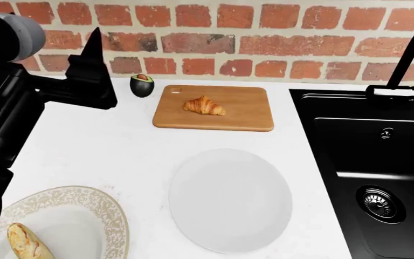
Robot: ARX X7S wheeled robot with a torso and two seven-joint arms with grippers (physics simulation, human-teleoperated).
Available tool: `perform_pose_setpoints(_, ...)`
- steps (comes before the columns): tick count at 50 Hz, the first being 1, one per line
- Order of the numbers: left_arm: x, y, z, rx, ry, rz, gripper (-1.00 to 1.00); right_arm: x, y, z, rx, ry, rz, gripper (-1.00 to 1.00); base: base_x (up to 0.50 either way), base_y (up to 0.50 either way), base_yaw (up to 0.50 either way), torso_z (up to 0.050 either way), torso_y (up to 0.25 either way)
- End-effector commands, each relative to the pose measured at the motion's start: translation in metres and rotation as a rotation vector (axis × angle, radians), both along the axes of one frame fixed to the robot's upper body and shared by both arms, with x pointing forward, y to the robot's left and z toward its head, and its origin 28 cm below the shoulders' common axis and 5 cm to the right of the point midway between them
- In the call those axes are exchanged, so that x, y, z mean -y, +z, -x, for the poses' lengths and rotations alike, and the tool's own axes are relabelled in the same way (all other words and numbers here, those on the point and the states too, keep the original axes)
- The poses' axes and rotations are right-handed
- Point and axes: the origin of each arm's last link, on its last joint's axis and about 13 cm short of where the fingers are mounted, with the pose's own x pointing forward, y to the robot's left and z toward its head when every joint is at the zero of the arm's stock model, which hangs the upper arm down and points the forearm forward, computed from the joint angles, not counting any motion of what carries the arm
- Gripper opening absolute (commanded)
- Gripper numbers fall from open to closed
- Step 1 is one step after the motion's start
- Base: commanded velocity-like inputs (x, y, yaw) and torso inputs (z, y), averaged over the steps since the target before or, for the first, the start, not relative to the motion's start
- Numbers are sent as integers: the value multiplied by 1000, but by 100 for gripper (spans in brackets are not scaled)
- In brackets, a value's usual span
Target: From the different types of pastries on the counter, select a croissant and place it on the cutting board. Then retrieve a jar of jam from the cabinet and place it alongside the croissant on the cutting board.
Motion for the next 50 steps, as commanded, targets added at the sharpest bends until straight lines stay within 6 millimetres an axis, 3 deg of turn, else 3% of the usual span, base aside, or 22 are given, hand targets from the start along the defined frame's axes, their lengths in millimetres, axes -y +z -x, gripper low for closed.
perform_pose_setpoints(1, 1, 1, 0, 0, -3, -3, 100, 2, -2, 12, 17, 54, 65, -100, 0, 0, 0, 0, 0)
perform_pose_setpoints(27, 4, 0, -1, -3, -9, -11, 100, 0, -11, 31, -6, 183, 257, -100, 0, 0, 0, 0, 0)
perform_pose_setpoints(38, 2, 0, -1, -2, -8, -9, 100, 0, -15, 27, -74, 195, 261, -100, 0, 0, 0, 0, 0)
perform_pose_setpoints(50, 2, 1, 0, 1, -4, -5, 100, 7, -25, 9, -196, 151, 259, -100, 0, 0, 0, 0, 0)
